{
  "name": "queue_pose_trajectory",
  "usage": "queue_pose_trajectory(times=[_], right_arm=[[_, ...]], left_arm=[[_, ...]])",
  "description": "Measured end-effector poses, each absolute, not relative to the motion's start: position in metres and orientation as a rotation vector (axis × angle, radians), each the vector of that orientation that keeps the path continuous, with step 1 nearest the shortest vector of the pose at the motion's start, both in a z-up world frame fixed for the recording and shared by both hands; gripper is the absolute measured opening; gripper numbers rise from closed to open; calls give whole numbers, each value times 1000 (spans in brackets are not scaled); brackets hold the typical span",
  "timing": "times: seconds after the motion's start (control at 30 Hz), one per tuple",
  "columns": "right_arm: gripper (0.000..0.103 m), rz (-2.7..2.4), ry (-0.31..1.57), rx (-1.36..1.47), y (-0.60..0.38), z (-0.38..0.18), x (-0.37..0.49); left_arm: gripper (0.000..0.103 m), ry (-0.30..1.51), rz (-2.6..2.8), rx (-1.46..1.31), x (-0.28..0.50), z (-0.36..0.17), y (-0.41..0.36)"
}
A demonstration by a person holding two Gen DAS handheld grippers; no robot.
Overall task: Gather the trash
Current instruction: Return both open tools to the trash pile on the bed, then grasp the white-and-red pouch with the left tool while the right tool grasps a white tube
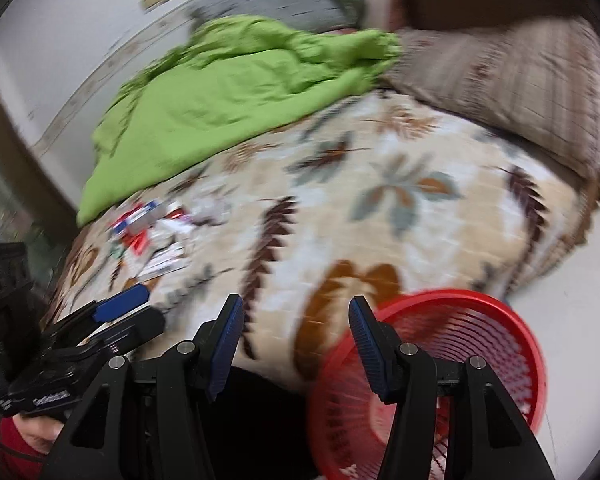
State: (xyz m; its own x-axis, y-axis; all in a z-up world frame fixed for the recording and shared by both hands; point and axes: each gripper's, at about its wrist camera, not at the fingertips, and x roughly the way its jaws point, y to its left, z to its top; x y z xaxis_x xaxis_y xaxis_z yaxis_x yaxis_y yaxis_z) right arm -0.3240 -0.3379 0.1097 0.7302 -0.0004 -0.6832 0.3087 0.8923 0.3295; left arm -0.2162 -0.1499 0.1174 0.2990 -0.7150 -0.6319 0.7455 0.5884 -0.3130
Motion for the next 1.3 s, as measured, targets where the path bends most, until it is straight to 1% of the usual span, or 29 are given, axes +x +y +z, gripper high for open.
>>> queue_pose_trajectory(times=[0.13,0.33,0.47,0.73,0.8,0.83,0.87,0.9,0.93,0.97,1.0,1.3], right_arm=[[59,-83,754,427,-311,111,-290],[59,27,837,459,-287,96,-229],[59,78,892,451,-266,85,-179],[59,96,1003,504,-235,43,-85],[57,84,1029,488,-226,34,-67],[56,67,1032,479,-222,29,-58],[46,66,1038,482,-221,25,-53],[28,69,1049,483,-220,21,-49],[23,71,1056,484,-219,18,-46],[22,76,1043,499,-220,18,-48],[9,85,1033,504,-220,19,-51],[7,55,887,486,-250,62,-107]], left_arm=[[74,794,-871,7,-190,116,-110],[74,760,-651,-73,-146,107,-44],[74,760,-529,-103,-123,94,-15],[74,772,-471,-168,-101,82,12],[74,776,-464,-175,-100,80,15],[74,780,-463,-182,-99,80,17],[74,783,-462,-192,-98,79,19],[74,784,-460,-200,-97,78,20],[74,788,-459,-212,-94,78,23],[74,790,-460,-220,-93,77,24],[74,793,-459,-229,-92,77,25],[74,847,-456,-307,-46,65,8]])
